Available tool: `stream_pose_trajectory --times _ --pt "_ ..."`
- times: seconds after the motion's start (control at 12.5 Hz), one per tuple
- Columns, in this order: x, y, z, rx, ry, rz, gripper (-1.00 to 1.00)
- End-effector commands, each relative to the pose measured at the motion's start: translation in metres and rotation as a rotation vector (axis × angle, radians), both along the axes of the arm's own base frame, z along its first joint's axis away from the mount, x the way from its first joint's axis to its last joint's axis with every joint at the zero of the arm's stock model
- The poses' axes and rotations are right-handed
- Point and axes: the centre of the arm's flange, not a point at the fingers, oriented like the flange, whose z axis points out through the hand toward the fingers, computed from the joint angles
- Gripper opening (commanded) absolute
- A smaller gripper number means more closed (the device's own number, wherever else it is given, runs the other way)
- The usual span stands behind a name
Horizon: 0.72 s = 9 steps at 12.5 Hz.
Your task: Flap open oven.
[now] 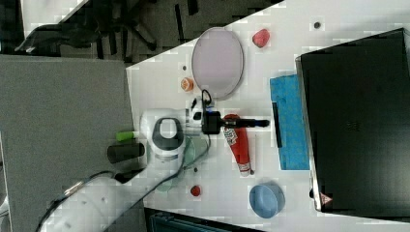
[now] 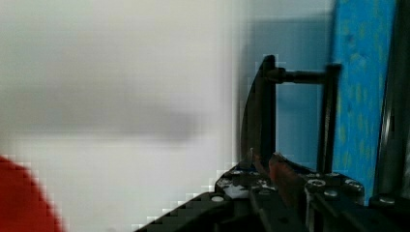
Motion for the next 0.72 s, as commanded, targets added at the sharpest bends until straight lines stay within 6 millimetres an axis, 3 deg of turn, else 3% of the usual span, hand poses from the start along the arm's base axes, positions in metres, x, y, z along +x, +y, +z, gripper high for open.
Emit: stream_pose_trajectory --times 0.08,0.48,0.72 --pt "0.038 -0.007 0.106 0.115 -0.256 -0.216 -0.65" --pt "0.027 -0.015 0.225 0.415 -0.368 -0.596 -0.65" --pt "0.006 -0.029 0.307 0.497 -0.397 -0.678 -0.65"
